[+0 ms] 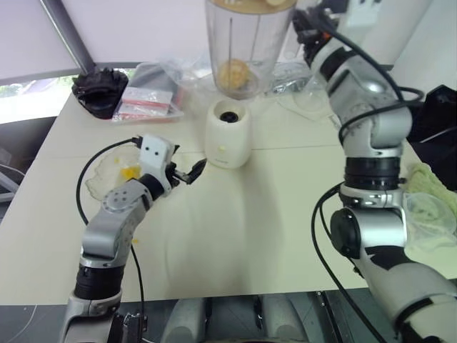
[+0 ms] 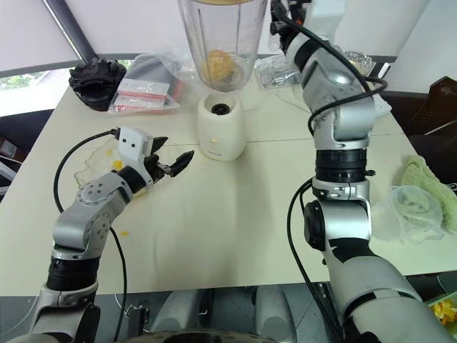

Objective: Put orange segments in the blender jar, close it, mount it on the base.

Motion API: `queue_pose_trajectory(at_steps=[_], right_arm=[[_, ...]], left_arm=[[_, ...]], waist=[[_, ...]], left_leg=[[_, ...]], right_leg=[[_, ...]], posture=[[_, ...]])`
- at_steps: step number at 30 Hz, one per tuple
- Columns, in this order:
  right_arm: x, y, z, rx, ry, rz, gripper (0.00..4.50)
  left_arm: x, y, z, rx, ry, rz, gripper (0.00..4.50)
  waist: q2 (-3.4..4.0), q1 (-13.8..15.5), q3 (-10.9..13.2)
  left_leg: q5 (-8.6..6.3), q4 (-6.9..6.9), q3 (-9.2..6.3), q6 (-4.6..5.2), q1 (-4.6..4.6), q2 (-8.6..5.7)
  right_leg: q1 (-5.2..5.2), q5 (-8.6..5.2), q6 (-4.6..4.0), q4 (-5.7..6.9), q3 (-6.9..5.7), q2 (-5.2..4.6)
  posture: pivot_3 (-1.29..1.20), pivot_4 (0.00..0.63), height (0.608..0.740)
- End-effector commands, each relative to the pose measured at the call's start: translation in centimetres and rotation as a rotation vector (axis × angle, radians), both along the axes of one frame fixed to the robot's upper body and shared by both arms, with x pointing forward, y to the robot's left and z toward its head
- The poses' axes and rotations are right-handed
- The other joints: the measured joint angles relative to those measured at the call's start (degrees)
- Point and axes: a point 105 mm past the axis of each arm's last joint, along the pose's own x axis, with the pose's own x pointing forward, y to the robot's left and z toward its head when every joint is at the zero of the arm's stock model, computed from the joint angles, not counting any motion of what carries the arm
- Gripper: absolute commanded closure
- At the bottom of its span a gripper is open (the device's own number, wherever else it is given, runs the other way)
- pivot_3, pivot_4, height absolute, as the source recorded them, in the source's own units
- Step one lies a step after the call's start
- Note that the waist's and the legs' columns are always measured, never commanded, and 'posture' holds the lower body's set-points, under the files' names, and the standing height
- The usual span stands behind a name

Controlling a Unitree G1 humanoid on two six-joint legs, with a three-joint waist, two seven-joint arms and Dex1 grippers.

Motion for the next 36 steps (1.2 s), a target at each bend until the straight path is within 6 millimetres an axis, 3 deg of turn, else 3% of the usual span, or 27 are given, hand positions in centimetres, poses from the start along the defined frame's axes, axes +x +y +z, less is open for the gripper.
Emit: queue_pose_trajectory(at_steps=[1, 8, 19, 26, 36], right_arm=[[0.0, 1.6, 2.0, -0.022, -0.146, 0.013, 3.54], [2.2, 1.9, -0.5, 0.000, -0.107, 0.012, 3.54], [3.5, 1.6, -3.1, -0.029, -0.052, -0.023, 3.54], [3.3, 1.7, -3.5, -0.002, -0.022, -0.012, 3.54], [1.3, 1.4, -3.3, -0.036, -0.028, -0.026, 3.54]], left_arm=[[-0.8, 0.0, 1.6, 0.019, -0.088, 0.013, 0.05], [-1.3, 0.1, 1.5, 0.032, -0.092, 0.030, 0.05], [-1.3, -0.2, 1.7, 0.060, -0.101, 0.023, 0.05], [-1.3, -0.1, 1.6, 0.067, -0.099, 0.019, 0.05], [-1.0, -0.5, 1.6, 0.069, -0.093, 0.003, 0.05]], waist=[[0.00, -0.1, 0.0], [0.00, -0.1, 0.0], [0.00, -0.3, 0.0], [0.00, -0.3, 0.0], [0.00, -0.2, 0.0]], left_leg=[[0.00, -0.01, 0.01, 0.00, 0.00, -0.02], [0.00, -0.02, 0.00, 0.00, 0.00, -0.01], [0.01, 0.04, 0.01, -0.02, 0.05, -0.03], [0.03, 0.09, -0.01, -0.05, 0.12, -0.02], [0.04, 0.12, -0.01, -0.06, 0.12, -0.01]], right_leg=[[0.00, 0.00, 0.00, 0.00, 0.00, 0.00], [-0.01, 0.01, 0.00, 0.00, 0.01, -0.02], [-0.02, 0.01, -0.02, 0.17, 0.01, 0.04], [-0.02, 0.01, -0.04, 0.40, 0.02, 0.04], [-0.07, 0.01, -0.04, 0.49, 0.03, 0.03]], posture=[[0.00, 0.150, 0.740], [0.00, 0.150, 0.740], [0.00, 0.150, 0.740], [0.00, 0.150, 0.740], [0.00, 0.150, 0.740]])
